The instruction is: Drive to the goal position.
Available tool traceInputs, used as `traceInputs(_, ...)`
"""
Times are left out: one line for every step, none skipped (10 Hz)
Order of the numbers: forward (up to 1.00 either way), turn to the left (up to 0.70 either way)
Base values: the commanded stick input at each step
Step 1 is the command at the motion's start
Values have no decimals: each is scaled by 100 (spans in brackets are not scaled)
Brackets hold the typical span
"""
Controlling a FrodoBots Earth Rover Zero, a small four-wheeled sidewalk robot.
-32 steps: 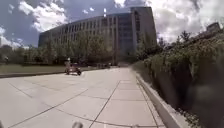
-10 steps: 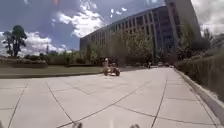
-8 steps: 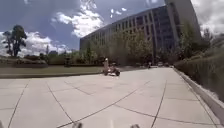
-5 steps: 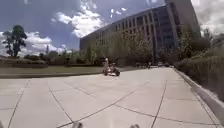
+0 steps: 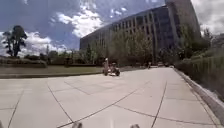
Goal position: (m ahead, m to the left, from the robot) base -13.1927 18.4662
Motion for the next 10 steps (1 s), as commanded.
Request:
traceInputs(7, 0)
traceInputs(7, 0)
traceInputs(7, 0)
traceInputs(7, 0)
traceInputs(7, 0)
traceInputs(7, 0)
traceInputs(7, 0)
traceInputs(7, 0)
traceInputs(7, 0)
traceInputs(7, 0)
